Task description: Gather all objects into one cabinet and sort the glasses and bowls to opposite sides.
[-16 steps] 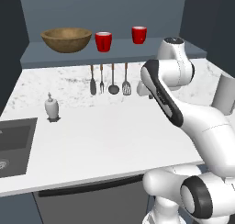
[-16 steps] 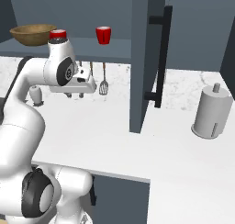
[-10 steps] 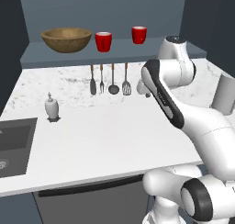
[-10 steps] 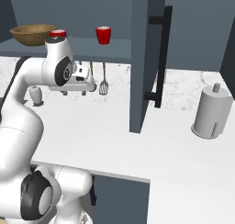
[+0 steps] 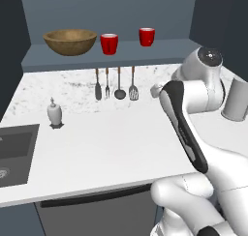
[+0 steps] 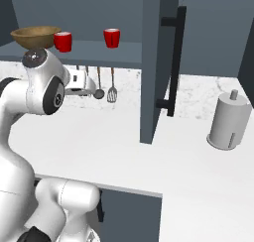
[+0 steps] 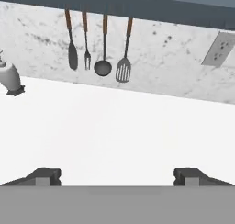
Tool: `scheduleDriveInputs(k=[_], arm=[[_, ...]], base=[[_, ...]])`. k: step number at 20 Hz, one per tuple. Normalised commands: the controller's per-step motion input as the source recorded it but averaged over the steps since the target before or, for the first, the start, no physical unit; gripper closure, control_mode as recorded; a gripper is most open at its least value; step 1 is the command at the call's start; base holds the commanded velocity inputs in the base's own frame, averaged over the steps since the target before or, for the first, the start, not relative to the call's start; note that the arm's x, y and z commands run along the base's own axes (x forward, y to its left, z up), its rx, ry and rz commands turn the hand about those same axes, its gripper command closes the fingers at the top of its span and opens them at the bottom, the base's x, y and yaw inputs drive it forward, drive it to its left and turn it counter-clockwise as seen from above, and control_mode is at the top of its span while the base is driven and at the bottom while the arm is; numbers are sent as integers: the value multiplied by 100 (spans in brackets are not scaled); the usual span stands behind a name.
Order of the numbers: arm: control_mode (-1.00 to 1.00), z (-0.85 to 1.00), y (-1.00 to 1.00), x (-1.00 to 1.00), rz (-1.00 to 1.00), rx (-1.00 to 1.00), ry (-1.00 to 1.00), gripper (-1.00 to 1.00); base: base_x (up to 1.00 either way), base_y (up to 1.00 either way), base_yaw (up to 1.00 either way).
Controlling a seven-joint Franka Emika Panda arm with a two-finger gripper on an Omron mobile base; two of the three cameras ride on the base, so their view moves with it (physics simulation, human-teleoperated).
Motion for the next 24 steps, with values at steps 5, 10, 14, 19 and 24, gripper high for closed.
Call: scheduleDriveInputs(k=[5,10,14,19,24], arm=[[-100,23,1,-30,0,0,-21,-100],[-100,40,0,-24,0,0,-13,-100],[-100,50,2,-30,0,0,-8,-100],[-100,36,5,-9,0,0,0,-100],[-100,26,2,-28,0,0,0,-100]], base=[[0,0,0],[0,0,0],[0,0,0],[0,0,0],[0,0,0]])
